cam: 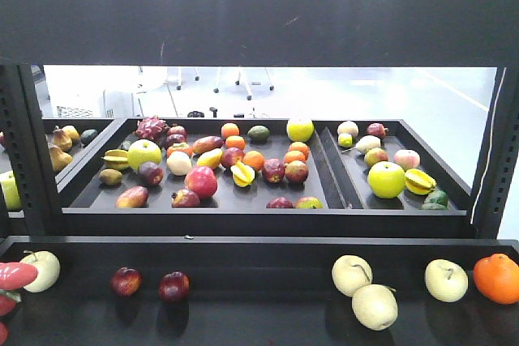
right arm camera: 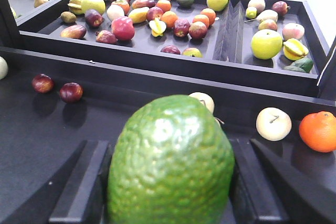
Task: Pick snacks and fruit into basket
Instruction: 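Lift the tomato bunch and avocado up off the shelf, then drive away from the shelf back toward the basket robot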
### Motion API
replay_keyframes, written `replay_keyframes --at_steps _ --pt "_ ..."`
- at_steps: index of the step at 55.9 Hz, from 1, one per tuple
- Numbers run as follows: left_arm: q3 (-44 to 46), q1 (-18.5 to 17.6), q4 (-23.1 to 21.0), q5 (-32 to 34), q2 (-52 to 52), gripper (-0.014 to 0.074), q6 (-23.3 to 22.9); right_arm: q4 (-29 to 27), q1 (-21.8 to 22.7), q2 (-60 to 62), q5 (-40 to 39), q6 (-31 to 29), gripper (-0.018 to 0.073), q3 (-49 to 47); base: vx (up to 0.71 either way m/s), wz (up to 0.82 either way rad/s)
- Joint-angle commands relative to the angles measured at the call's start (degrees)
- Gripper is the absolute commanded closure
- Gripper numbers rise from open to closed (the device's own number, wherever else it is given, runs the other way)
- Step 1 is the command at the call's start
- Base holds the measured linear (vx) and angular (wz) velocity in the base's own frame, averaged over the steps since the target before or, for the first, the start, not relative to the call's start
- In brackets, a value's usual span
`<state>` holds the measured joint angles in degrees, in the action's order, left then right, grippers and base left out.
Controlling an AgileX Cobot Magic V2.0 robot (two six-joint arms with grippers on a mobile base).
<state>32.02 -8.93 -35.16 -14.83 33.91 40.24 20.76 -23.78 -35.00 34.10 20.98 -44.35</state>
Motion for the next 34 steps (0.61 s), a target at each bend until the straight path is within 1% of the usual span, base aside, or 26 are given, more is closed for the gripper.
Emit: replay_keyframes --at_steps 1,22,34 --pt "1.6 0.0 -0.9 3.8 -0.1 0.0605 -0.4 1.7 0.2 -0.1 -4.8 -0.2 0.0568 -1.6 0.0 0.0" --pt "1.6 0.0 -0.9 3.8 -0.1 0.0605 -0.4 1.7 0.2 -0.1 -4.8 -0.2 0.0568 -1.6 0.0 -0.01" --pt "1.6 0.0 -0.9 3.8 -0.1 0.0605 -0.4 1.7 0.2 -0.1 -4.8 -0.2 0.0568 -1.6 -0.04 -0.11"
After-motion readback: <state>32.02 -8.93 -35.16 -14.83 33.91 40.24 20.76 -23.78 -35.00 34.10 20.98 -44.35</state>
